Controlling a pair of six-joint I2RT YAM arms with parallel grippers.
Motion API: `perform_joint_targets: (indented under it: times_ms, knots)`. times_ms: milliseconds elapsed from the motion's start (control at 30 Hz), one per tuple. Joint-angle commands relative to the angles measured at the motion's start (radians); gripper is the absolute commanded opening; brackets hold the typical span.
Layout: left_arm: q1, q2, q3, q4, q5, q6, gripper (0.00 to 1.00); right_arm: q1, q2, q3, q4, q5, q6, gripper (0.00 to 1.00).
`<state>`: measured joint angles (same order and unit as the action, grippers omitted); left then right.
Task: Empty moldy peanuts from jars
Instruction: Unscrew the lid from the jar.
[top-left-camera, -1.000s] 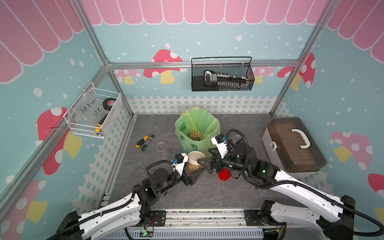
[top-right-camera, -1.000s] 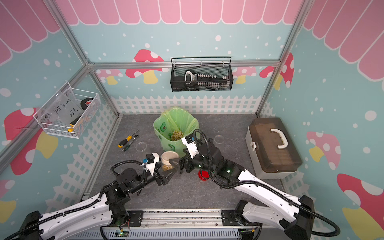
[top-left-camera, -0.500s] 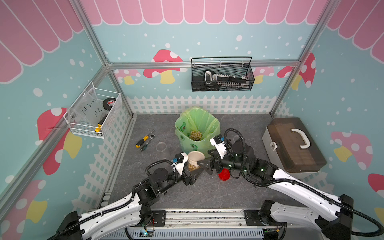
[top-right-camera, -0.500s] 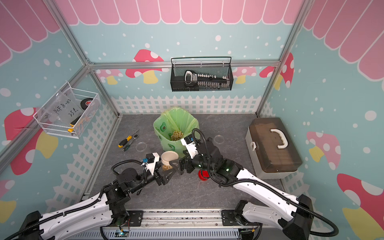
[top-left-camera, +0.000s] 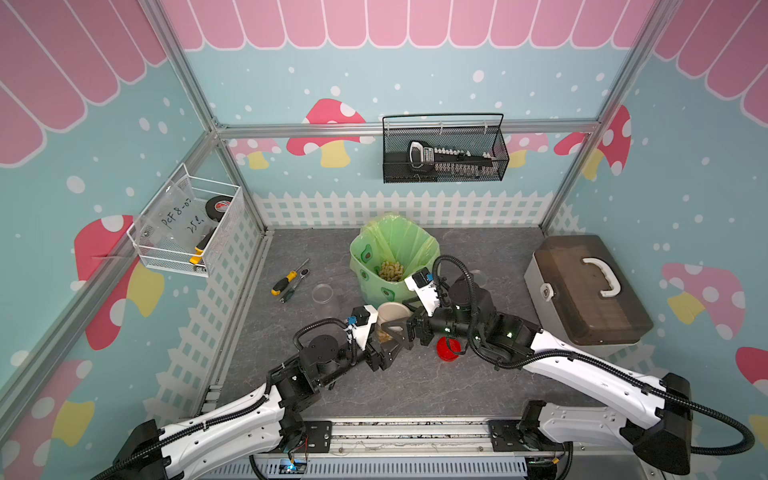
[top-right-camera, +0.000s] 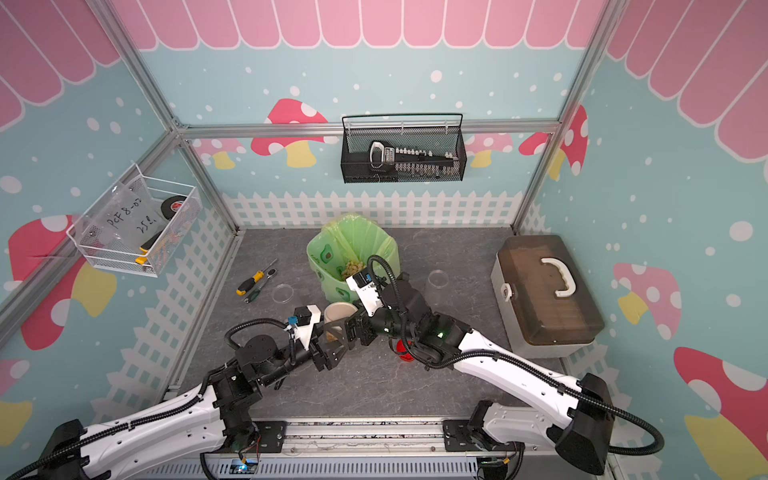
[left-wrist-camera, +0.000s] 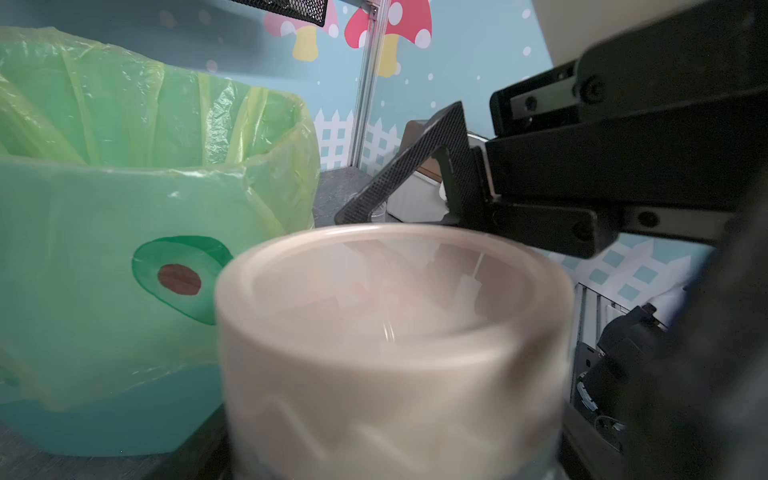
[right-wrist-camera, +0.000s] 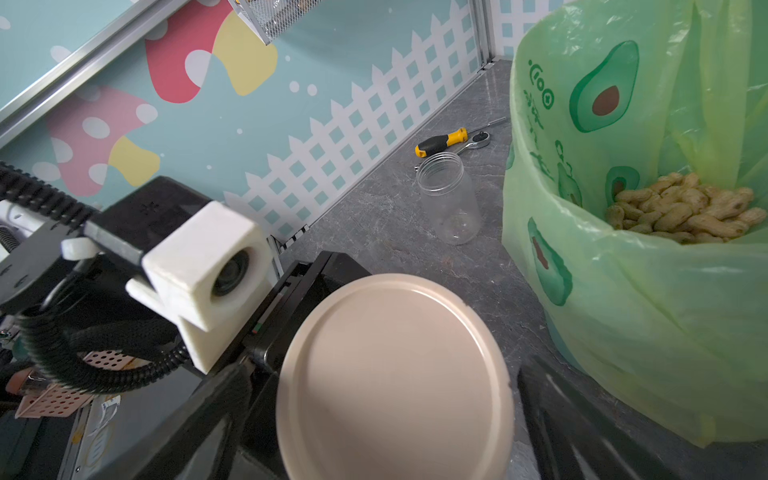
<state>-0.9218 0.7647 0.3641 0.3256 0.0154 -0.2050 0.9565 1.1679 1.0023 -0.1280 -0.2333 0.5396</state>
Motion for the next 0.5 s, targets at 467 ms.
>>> perform_joint_targets:
  times_ms: [467]
  knots:
    - [0.006,-0.023,0.046,0.049,0.010,0.003,0.45,0.019,0.039,0.024,0.067,-0.019,0.005,0.93]
